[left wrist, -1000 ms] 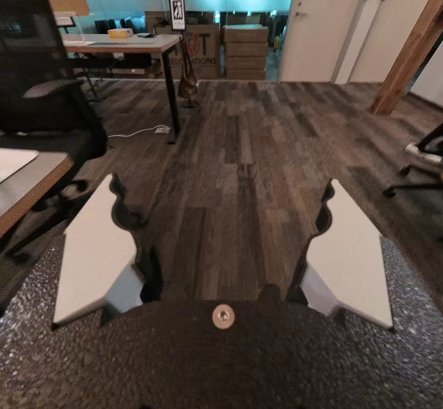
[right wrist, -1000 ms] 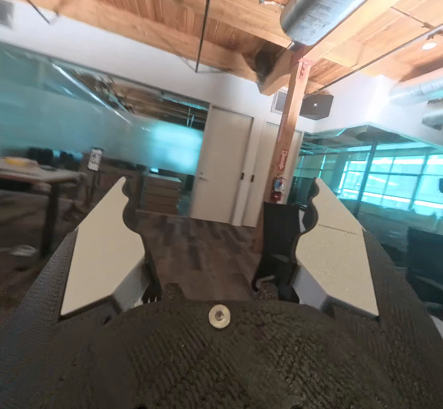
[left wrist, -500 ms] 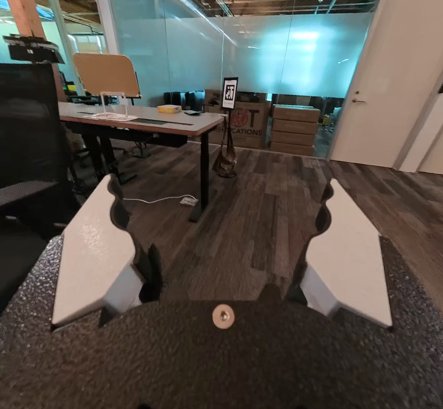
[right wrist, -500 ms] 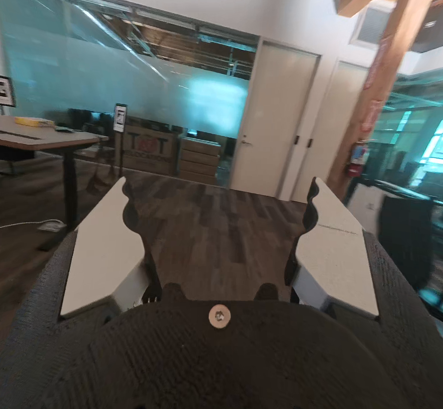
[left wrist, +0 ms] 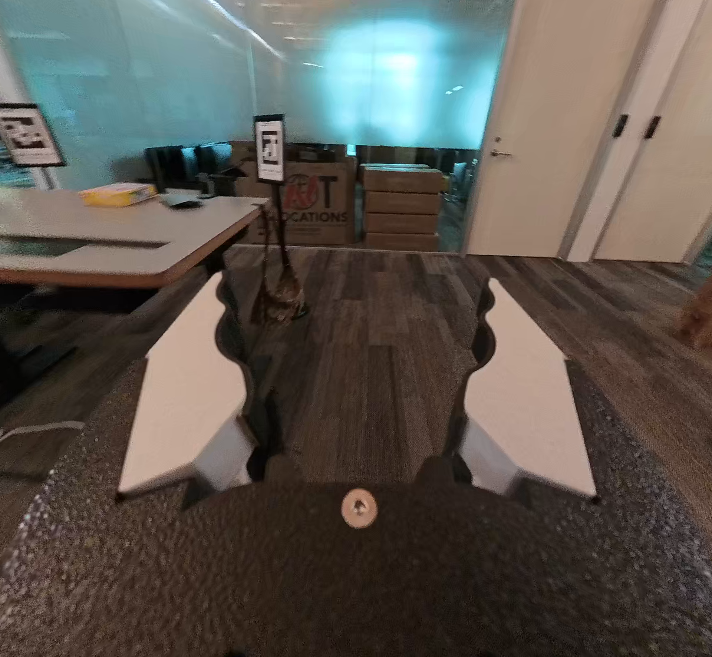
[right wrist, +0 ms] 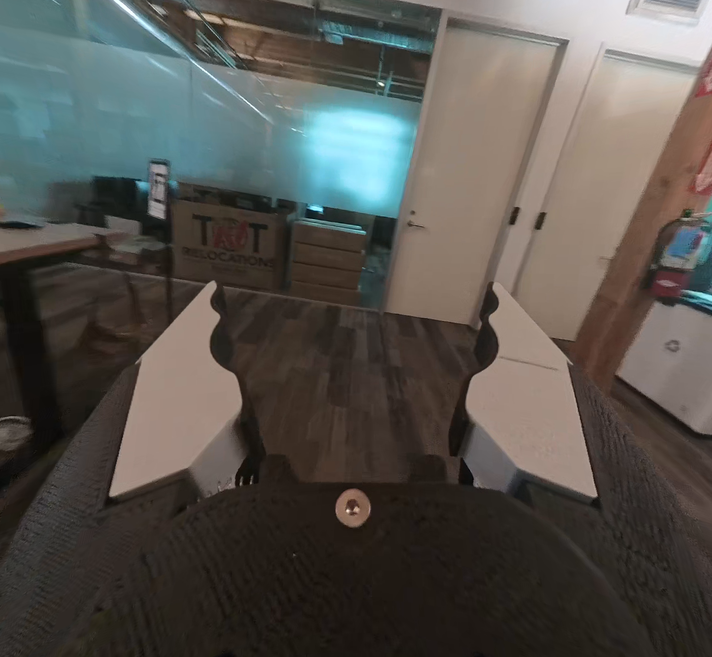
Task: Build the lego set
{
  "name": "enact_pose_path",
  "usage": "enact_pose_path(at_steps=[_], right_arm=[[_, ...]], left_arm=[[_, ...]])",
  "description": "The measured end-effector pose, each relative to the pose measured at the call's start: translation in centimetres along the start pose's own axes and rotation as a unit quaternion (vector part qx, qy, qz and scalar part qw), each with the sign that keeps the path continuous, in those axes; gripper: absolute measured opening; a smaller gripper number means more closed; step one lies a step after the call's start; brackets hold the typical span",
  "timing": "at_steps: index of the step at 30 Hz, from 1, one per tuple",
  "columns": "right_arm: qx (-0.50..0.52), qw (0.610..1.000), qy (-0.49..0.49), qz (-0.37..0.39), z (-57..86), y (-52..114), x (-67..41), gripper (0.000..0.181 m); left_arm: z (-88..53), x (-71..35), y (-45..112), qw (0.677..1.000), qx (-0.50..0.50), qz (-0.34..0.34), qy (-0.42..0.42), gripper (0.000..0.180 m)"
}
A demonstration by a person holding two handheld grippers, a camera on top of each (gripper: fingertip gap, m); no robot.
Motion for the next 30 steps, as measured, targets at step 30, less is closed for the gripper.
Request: enact_pose_path(at_steps=[30], right_arm=[[-0.05,0.989,-0.129,0.05,-6.9,102.6,28.5,0.133]], left_arm=[[-6.1,15.9,92.5,0.993,-0.109,-0.047,0.003,0.129]])
Point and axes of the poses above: each gripper's, where its closed fingertips meet, y out along the fingers, x out of its underside, z = x × y across the jaws, the point moved 5 cm from there along -y, back along the fingers, and after that the axes turned 3 degrees about z, right-handed, at the moved point
